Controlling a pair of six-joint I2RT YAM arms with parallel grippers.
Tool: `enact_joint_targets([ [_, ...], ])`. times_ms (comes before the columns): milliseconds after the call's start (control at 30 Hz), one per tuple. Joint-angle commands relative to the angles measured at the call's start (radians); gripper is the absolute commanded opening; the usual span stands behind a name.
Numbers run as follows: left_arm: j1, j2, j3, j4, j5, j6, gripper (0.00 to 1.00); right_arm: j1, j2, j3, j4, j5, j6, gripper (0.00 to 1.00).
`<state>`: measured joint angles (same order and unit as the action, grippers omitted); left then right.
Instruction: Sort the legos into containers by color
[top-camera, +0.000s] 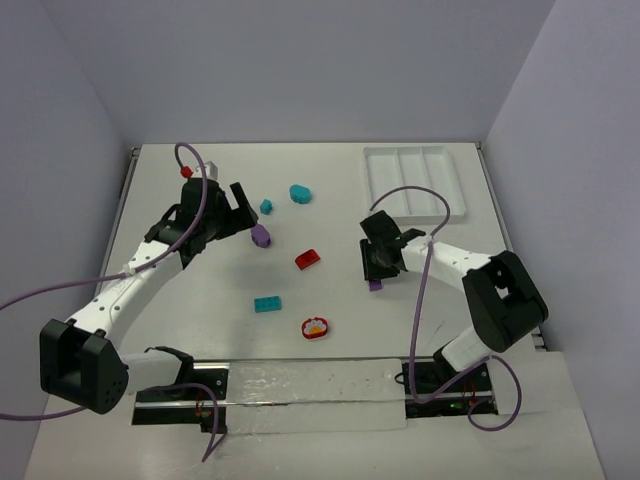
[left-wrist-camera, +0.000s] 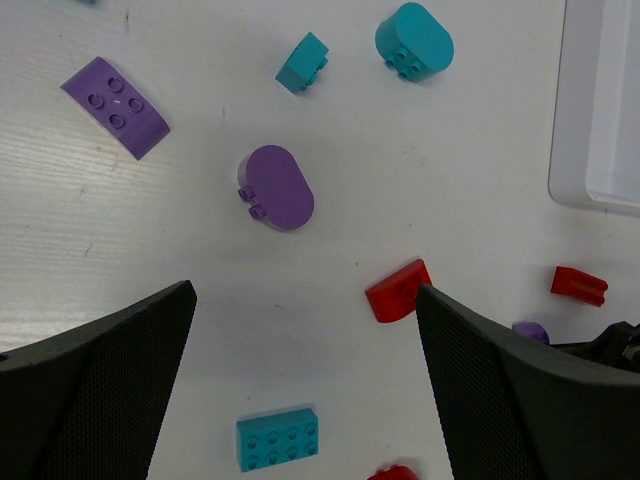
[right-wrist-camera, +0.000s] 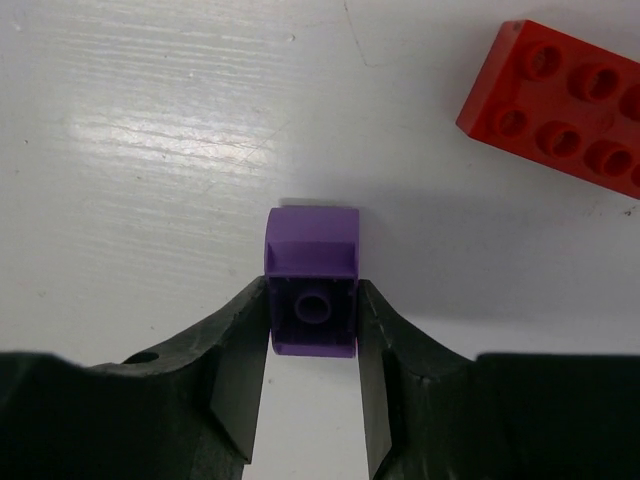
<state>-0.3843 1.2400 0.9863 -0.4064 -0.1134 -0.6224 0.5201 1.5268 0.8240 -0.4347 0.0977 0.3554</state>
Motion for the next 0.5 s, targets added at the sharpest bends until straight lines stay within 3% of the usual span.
enact_joint_targets([
  [0, -0.002, -0.02, 0.032, 0.037, 0.021, -0.008, 0.99, 0.026, 0.004, 0.07, -0.042, 0.051, 0.0, 0.29],
  [67, -0.002, -0.024, 0.032, 0.028, 0.012, -0.007, 0.99, 0.029, -0.014, 0.093, -0.051, 0.046, 0.007, 0.12],
  [100, -0.002, -0.028, 0.032, 0.024, 0.008, -0.006, 0.99, 0.029, -0.024, 0.11, -0.055, 0.044, 0.01, 0.09],
  [467, -0.002, -0.048, 0.046, -0.019, -0.03, 0.015, 0.99, -0.03, -0.07, 0.334, -0.089, 0.103, 0.038, 0.11],
])
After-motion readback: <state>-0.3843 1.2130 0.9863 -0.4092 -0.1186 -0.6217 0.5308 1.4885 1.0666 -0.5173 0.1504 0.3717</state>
